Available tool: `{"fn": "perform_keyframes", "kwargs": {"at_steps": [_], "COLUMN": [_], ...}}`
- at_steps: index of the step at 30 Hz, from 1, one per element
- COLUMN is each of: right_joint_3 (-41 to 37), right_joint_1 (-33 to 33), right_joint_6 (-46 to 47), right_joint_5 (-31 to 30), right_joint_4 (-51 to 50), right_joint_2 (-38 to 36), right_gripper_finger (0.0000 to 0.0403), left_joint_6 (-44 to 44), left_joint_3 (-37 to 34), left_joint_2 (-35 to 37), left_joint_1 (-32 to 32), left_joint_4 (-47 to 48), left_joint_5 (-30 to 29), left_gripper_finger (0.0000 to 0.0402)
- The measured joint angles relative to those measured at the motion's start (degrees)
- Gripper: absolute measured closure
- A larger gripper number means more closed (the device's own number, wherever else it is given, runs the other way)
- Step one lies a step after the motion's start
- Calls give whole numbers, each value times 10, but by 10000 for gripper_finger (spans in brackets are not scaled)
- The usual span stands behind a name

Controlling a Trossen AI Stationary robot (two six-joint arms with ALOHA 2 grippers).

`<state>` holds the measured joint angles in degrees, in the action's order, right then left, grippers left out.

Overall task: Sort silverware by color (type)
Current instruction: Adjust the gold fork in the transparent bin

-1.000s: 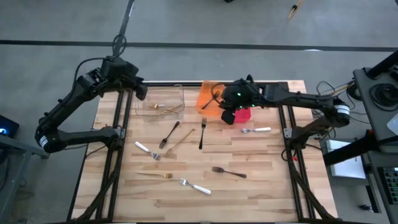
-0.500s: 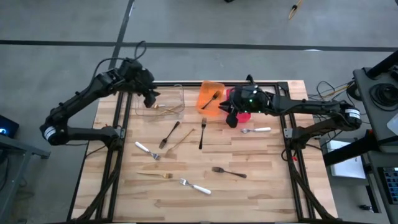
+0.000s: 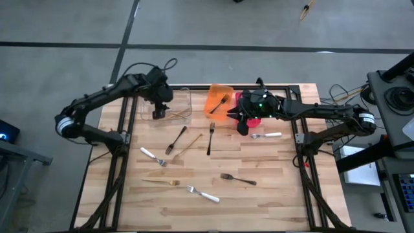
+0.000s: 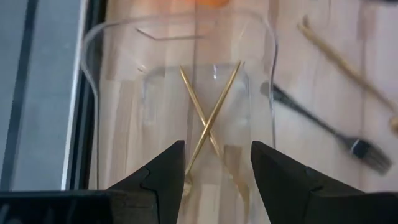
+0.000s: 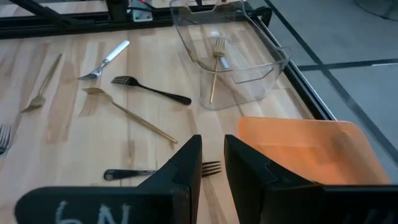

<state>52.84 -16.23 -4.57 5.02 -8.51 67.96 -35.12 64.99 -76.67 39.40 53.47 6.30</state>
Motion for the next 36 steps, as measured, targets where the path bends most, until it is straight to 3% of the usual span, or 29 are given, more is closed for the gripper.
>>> {"fn": "perform_keyframes", "kwargs": {"at_steps": [10,36], "right_joint_3": [0,1], "right_joint_1": [0,0], "right_joint_6": [-7,-21], "right_joint_5": [0,0], "right_joint_4": [0,0], "right_joint_2": [0,0], "right_gripper_finger": [342,342], "left_joint_6": [-39,-56], "left_joint_3": [0,0], "left_joint_2": [-89,-225], "left_joint_1": [0,1], "left_joint_4": [-9,-45], "left_joint_5": [-57,-73], "left_gripper_finger": [236,236]}}
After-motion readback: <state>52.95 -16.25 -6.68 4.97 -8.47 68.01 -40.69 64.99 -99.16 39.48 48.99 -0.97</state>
